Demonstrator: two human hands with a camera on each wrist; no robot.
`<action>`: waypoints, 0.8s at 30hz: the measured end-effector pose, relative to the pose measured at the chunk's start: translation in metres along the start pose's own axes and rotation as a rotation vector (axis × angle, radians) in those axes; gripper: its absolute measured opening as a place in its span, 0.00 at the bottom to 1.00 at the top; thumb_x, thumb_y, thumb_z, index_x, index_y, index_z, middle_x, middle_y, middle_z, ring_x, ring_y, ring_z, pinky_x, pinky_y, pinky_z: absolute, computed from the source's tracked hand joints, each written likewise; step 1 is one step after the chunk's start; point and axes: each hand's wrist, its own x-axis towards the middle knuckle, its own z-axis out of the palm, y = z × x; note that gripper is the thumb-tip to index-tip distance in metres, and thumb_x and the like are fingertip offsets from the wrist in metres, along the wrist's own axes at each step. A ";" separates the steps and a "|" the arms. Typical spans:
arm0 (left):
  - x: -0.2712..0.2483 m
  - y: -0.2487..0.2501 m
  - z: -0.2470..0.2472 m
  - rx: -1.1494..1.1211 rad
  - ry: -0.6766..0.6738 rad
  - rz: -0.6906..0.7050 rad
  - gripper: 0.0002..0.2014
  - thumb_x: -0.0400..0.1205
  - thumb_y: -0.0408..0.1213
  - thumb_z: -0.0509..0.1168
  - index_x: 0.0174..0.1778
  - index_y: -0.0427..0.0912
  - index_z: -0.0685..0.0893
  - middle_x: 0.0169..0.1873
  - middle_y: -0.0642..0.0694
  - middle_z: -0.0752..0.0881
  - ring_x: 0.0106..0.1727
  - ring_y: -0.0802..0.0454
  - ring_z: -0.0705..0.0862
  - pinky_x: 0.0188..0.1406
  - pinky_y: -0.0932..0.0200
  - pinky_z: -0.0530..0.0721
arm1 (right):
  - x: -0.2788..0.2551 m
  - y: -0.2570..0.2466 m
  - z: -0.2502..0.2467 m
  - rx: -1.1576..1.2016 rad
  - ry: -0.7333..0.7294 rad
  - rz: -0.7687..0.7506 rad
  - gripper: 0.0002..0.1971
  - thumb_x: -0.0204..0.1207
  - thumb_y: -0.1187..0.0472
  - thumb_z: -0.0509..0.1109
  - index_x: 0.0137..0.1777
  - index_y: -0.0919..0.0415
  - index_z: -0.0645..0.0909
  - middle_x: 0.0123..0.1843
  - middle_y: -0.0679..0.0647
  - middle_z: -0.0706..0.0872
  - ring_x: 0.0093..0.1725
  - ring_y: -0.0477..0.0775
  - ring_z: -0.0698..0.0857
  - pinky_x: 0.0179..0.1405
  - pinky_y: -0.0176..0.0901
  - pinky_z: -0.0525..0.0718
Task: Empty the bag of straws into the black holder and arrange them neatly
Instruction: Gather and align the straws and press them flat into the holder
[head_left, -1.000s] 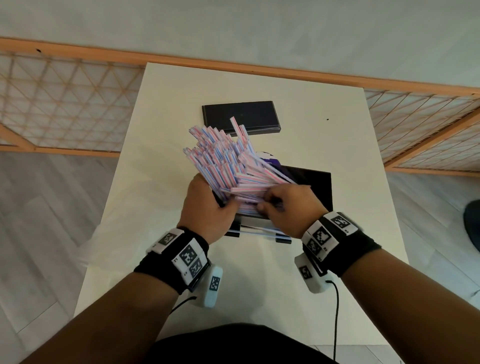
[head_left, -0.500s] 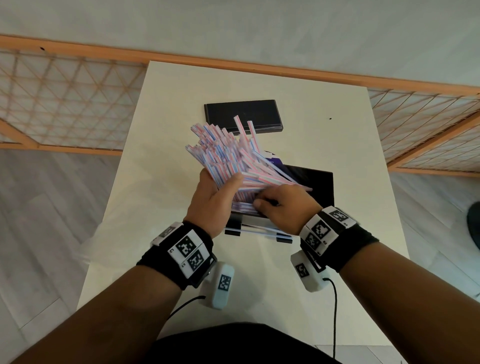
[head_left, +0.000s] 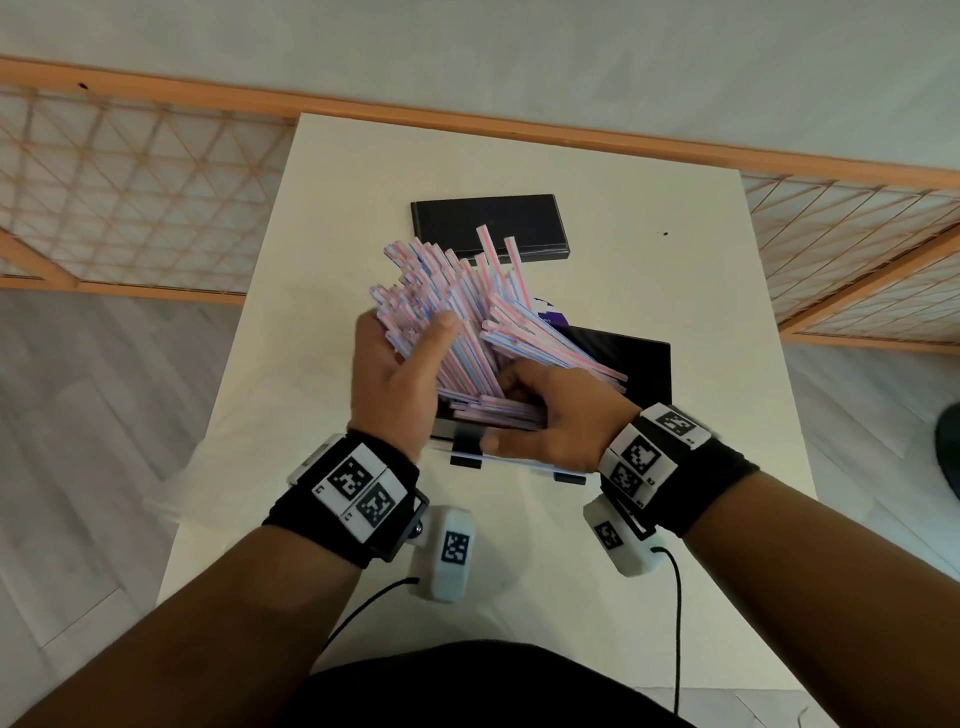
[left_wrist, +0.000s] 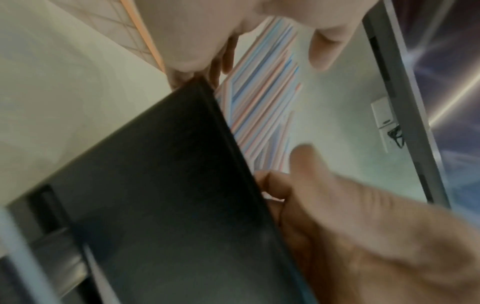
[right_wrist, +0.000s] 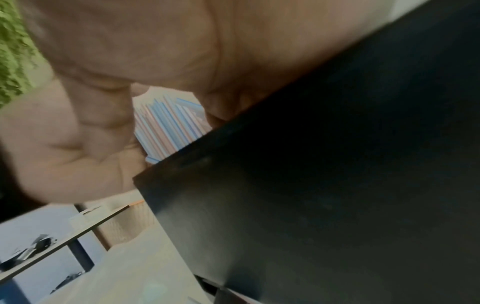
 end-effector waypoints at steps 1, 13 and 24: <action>0.000 0.007 -0.001 -0.036 0.028 0.009 0.29 0.73 0.52 0.73 0.63 0.35 0.80 0.52 0.46 0.89 0.53 0.57 0.88 0.55 0.60 0.84 | 0.001 0.000 0.000 -0.012 -0.008 -0.023 0.25 0.66 0.33 0.76 0.51 0.50 0.77 0.43 0.46 0.83 0.43 0.50 0.83 0.43 0.44 0.81; 0.010 0.018 0.012 -0.221 0.045 -0.215 0.47 0.55 0.71 0.80 0.59 0.40 0.81 0.56 0.37 0.90 0.59 0.35 0.89 0.63 0.31 0.84 | 0.008 -0.015 -0.019 -0.161 -0.266 0.048 0.16 0.70 0.31 0.72 0.47 0.39 0.76 0.46 0.37 0.82 0.46 0.42 0.80 0.44 0.33 0.74; 0.003 0.011 0.020 -0.196 0.080 -0.152 0.36 0.64 0.59 0.79 0.60 0.39 0.80 0.54 0.40 0.90 0.56 0.40 0.90 0.58 0.32 0.87 | 0.024 -0.030 -0.020 -0.248 -0.394 0.156 0.40 0.77 0.31 0.63 0.83 0.54 0.64 0.80 0.52 0.72 0.77 0.53 0.71 0.72 0.40 0.65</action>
